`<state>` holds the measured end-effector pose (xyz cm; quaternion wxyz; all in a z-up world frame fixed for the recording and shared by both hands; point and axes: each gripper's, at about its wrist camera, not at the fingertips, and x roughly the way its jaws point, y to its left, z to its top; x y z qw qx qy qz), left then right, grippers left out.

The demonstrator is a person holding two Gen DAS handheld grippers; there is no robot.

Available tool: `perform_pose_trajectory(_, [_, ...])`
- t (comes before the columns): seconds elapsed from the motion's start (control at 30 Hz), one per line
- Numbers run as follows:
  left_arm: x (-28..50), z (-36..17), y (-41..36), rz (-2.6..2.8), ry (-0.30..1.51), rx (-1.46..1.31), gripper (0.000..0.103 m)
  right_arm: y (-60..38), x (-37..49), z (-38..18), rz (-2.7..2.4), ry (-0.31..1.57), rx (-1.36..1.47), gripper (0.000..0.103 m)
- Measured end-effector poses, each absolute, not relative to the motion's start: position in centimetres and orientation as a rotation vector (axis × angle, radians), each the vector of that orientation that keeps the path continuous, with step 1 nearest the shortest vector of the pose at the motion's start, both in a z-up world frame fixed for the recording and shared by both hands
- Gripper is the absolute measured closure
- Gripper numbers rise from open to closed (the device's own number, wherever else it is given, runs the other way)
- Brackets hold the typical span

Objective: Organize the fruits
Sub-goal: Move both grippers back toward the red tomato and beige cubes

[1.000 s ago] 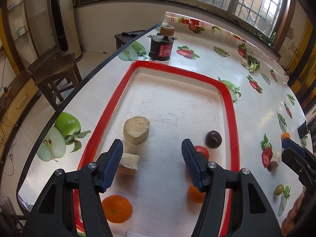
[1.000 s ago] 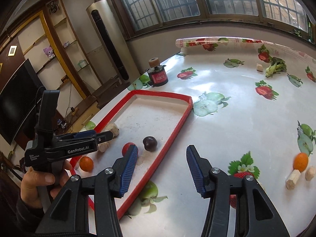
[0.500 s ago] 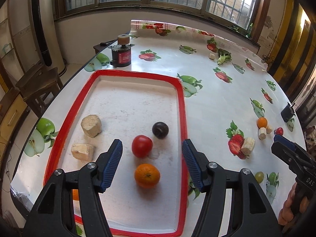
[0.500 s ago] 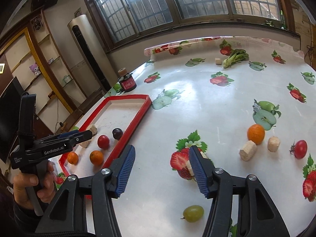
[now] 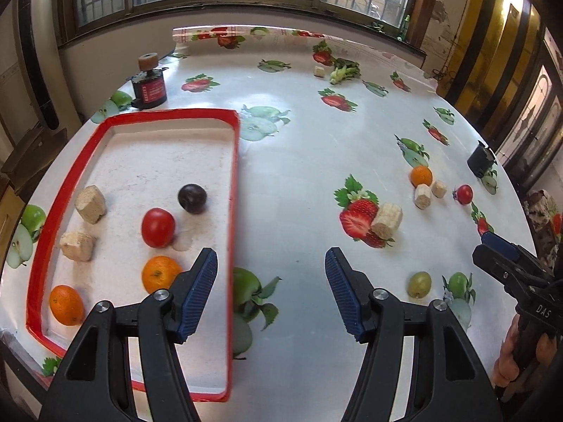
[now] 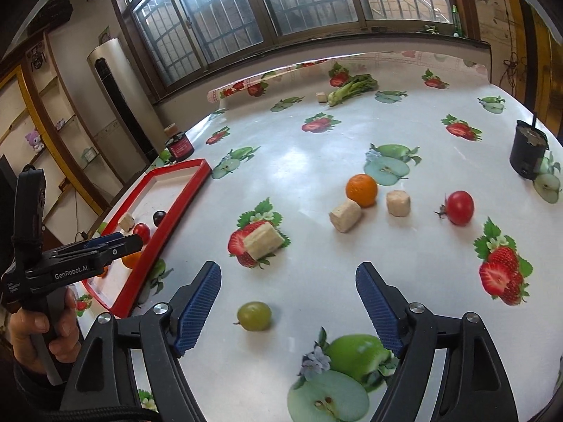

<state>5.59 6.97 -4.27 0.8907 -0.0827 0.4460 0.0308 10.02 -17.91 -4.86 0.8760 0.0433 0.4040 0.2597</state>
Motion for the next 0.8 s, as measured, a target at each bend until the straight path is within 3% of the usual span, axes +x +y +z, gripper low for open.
perform_pose_trajectory(0.8, [7.7, -4.5, 0.5, -0.061, 0.954, -0.076, 0.04, -24.7, 10.2, -5.3, 0.335, 0.834, 0.079, 0.021])
